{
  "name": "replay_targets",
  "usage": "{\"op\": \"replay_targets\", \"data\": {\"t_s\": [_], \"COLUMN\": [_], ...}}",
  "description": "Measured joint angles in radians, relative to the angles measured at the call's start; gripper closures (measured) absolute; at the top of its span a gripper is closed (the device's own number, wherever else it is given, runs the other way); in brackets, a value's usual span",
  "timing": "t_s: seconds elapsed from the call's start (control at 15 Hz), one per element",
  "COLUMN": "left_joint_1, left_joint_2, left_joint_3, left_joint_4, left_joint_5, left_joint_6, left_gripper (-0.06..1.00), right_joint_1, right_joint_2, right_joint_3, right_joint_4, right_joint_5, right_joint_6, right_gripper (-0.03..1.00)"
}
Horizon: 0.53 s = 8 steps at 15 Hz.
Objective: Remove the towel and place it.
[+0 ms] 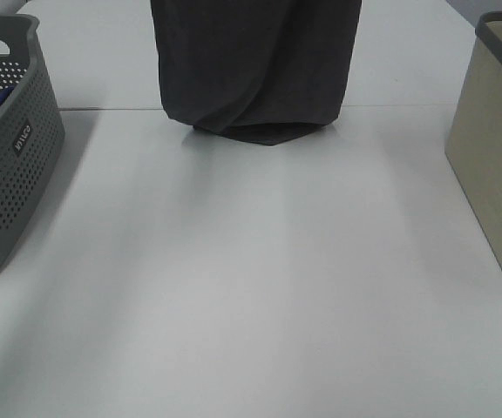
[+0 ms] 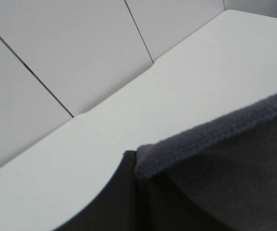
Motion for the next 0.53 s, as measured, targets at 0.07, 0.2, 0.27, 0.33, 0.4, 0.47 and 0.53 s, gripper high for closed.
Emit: {"op": "replay_targets", "data": {"t_s": [0.07,0.2,0.27,0.33,0.4,0.47,0.53], "left_joint_1": [-0.001,-0.001,-0.001,-0.001,-0.001,-0.001,-0.001], "left_joint_2": [-0.018,-0.055,-0.066,-0.07,-0.075,-0.076,-0.076], "left_joint_3": [0.0,0.0,0.0,0.0,0.0,0.0,0.0], "left_joint_4": [-0.002,0.003,0.01,0.014,0.02,0.025,0.027], "left_joint_5": [0.059,0.164,0.176,0.176,0.176,0.175,0.175], "left_joint_6": [-0.032,-0.063,-0.067,-0.068,-0.069,-0.069,-0.075], "left_gripper": [0.94,0.94,0.94,0.94,0.94,0.94,0.94], "right_joint_1": [0.0,0.0,0.0,0.0,0.0,0.0,0.0], "right_joint_2": [-0.013,-0.033,-0.041,-0.045,-0.05,-0.052,-0.053], "right_joint_3": [0.0,0.0,0.0,0.0,0.0,0.0,0.0], "right_joint_4": [0.026,0.063,0.079,0.084,0.098,0.111,0.127], "right_joint_5": [0.008,0.022,0.024,0.024,0.022,0.02,0.02], "right_joint_6": [-0.002,-0.011,-0.014,-0.021,-0.027,-0.033,-0.039], "right_gripper": [0.95,0.95,0.95,0.95,0.95,0.95,0.95]}}
